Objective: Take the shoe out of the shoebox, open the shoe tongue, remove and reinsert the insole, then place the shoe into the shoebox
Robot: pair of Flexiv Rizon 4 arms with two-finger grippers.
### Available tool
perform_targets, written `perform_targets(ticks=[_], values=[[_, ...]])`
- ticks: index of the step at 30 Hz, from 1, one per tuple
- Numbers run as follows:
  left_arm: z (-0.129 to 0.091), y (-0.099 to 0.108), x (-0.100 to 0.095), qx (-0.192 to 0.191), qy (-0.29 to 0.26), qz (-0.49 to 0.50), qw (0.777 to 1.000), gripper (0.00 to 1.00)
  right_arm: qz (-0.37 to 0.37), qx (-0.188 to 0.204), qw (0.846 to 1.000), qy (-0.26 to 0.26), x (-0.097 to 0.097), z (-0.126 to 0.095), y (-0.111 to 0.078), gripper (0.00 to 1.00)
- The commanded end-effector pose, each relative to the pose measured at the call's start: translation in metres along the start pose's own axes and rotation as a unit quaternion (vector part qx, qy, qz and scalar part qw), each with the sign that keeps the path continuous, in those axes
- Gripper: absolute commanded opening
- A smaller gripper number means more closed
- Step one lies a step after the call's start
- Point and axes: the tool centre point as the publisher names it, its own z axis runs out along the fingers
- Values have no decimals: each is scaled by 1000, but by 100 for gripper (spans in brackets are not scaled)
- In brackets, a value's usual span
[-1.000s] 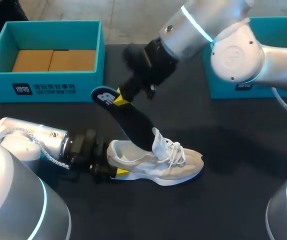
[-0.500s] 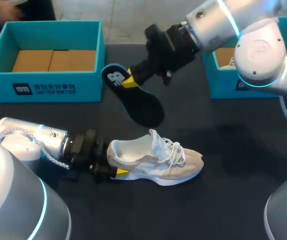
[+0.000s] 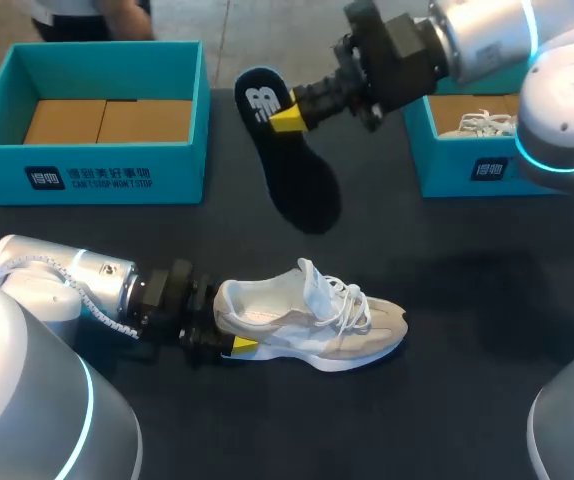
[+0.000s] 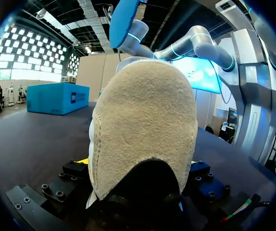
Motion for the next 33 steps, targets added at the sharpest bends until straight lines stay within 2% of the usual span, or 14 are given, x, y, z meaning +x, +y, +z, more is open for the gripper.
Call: perform_targets(ticks=[1, 15, 18, 23, 29, 33], values=[[0, 3, -2, 0, 0, 0, 1000, 0, 1, 7, 1000, -7, 8, -5, 3, 0], [0, 3, -2, 0, 0, 0, 1000, 0, 1, 7, 1000, -7, 8, -5, 3, 0], [0, 3, -2, 0, 0, 0, 1000, 0, 11, -11, 1000, -10, 3, -16, 15, 0], [0, 3, -2, 0, 0, 0, 1000, 0, 37, -35, 999, -12, 9, -33, 34, 0], [0, 3, -2, 0, 0, 0, 1000, 0, 71, -48, 996, -13, 27, -55, 53, 0], [0, 3, -2, 0, 0, 0, 1000, 0, 106, -62, 992, -25, 46, -66, 62, 0]])
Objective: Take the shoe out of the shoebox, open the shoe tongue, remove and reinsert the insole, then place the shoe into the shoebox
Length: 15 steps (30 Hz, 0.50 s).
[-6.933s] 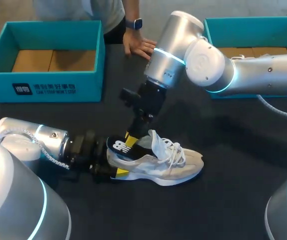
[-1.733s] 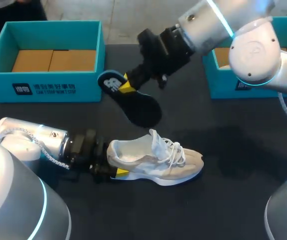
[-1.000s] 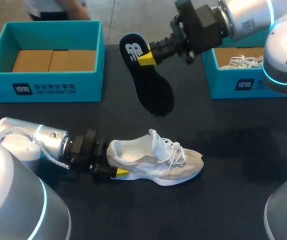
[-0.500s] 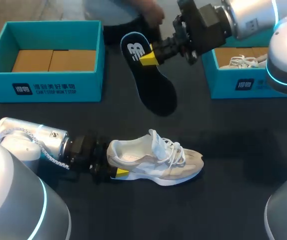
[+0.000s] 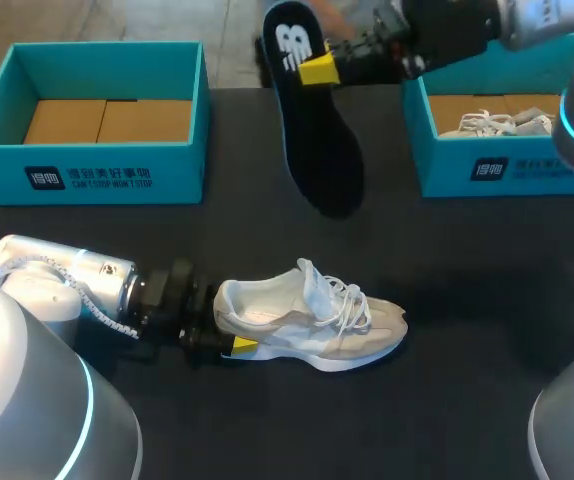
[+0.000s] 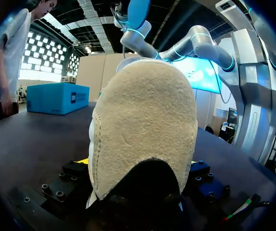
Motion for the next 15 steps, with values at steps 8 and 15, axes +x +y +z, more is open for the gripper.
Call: perform_targets(ticks=[8, 15], values=[[0, 3, -2, 0, -1, 0, 1000, 0, 78, -72, 992, -73, 70, -23, 6, 0], [0, 3, -2, 0, -1, 0, 1000, 0, 91, -16, 987, -130, 83, -23, 8, 0]])
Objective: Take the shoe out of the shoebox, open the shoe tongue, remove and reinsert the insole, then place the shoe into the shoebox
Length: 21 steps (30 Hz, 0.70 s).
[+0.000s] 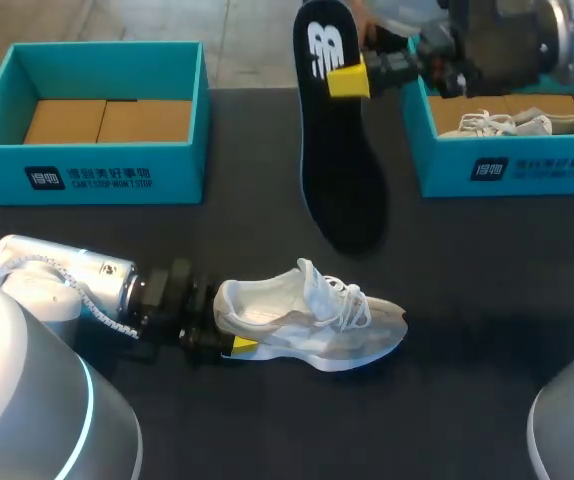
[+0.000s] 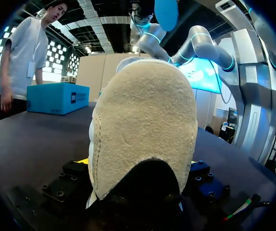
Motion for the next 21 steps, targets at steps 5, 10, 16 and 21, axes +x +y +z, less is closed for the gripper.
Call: perform_targets(ticks=[5, 10, 16, 21], values=[[0, 3, -2, 0, 0, 0, 1000, 0, 4, 15, 997, -73, 21, -7, 2, 0], [0, 3, -2, 0, 0, 0, 1000, 0, 7, -3, 998, -55, 21, -7, 2, 0], [0, 3, -2, 0, 0, 0, 1000, 0, 14, -47, 999, -23, 36, -20, 7, 0], [0, 3, -2, 0, 0, 0, 1000, 0, 23, -51, 998, -17, 57, -27, 11, 0]])
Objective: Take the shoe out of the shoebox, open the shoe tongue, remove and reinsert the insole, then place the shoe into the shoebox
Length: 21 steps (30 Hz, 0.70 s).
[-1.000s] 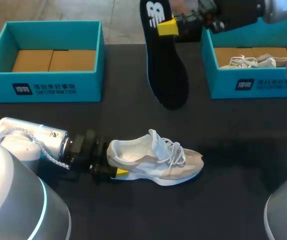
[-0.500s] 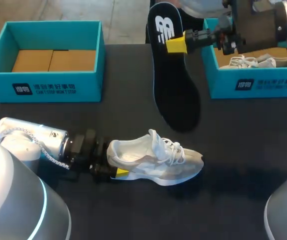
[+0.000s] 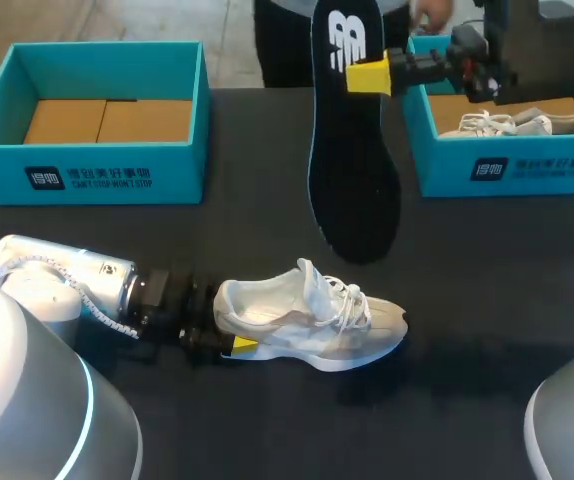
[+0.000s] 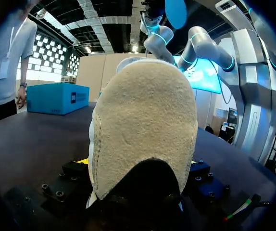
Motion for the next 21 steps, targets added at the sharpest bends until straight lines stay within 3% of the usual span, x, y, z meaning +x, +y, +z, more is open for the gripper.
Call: perform_targets(ticks=[1, 12, 21], values=[[0, 3, -2, 0, 0, 0, 1000, 0, 5, -7, 1000, -8, 19, -11, -6, 0], [0, 3, -2, 0, 0, 0, 1000, 0, 50, -12, 998, 21, 54, -30, -3, 0], [0, 3, -2, 0, 0, 0, 1000, 0, 54, -23, 998, -2, 76, -39, 4, 0]])
